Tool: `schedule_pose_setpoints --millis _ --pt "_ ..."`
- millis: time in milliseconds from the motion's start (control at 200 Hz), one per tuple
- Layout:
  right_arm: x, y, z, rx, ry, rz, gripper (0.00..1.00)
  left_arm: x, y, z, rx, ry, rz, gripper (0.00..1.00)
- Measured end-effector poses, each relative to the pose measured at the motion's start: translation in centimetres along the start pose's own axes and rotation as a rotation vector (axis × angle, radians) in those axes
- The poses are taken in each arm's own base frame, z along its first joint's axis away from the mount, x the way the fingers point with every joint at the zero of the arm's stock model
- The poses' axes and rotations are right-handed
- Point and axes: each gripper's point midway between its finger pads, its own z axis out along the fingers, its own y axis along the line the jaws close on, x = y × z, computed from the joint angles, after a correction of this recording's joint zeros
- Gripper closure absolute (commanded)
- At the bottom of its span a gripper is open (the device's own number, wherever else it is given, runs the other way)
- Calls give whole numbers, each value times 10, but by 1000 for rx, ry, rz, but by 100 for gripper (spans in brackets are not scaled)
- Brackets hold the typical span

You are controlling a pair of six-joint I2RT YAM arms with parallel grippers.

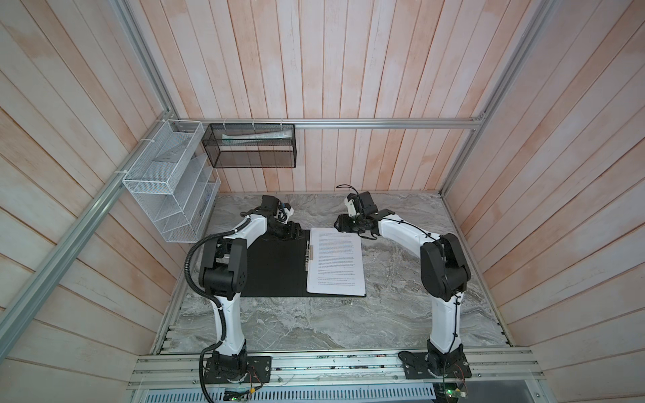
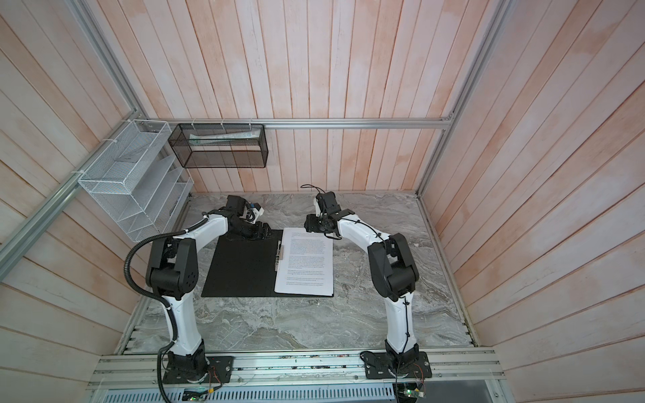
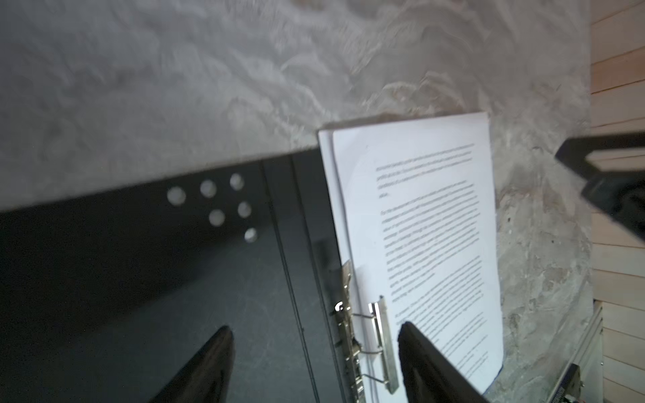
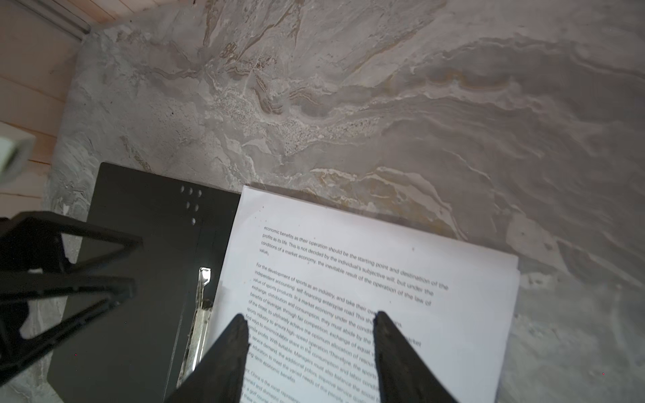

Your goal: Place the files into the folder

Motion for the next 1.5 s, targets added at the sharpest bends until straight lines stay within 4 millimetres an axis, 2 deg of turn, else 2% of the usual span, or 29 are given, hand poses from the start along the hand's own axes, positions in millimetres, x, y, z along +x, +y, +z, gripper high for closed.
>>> schedule_pose_setpoints --millis 70,270,445,575,836,1131,1271,1496 --pt "-8 3 16 -22 0 -17 43 23 8 8 2 33 -32 33" --pt "-24 11 57 -83 -1 -35 43 18 18 -6 18 -34 -73 44" --pt "-39 20 91 -144 3 -44 44 28 19 -2 45 -23 -103 48" --pt "-33 21 109 -168 44 -41 44 35 17 1 67 -9 -117 52" --pt "-9 24 109 -204 147 -36 44 33 15 3 88 -26 -129 52" --pt "7 37 106 -243 203 -73 45 32 15 4 95 -33 -142 52" --pt "10 42 106 -257 213 -84 45 32 14 4 97 -32 -144 52" --pt "6 40 105 -238 203 -79 43 32 14 4 100 -32 -144 52"
